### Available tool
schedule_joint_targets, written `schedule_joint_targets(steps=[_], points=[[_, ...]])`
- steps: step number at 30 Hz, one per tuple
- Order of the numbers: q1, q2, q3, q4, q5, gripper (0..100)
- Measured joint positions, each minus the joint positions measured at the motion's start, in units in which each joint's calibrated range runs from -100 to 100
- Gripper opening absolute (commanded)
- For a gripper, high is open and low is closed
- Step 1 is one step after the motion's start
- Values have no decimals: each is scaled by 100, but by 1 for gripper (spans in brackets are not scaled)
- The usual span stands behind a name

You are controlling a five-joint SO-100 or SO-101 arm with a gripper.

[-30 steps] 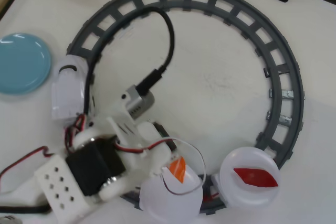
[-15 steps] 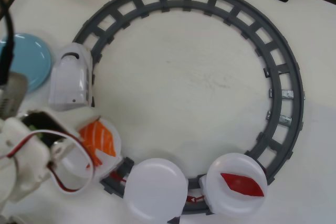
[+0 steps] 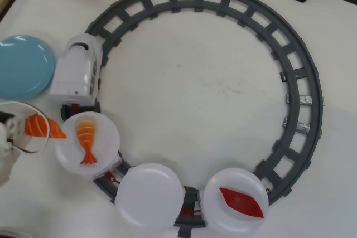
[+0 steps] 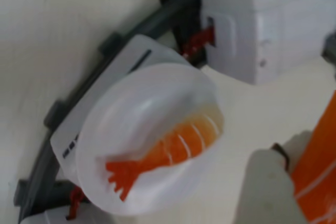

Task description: Pick up the sushi from the Shinkansen and put it on the blue dish

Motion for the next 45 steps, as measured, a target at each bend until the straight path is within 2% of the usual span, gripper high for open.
schedule_joint_targets(steps=[13, 19, 31, 45], points=[[-1553, 51, 439, -933, 0, 9], [-1872, 877, 302, -1025, 0, 9], [-1945, 2826, -1537, -1050, 0, 9], [-2934, 5095, -3632, -1067, -135, 9]])
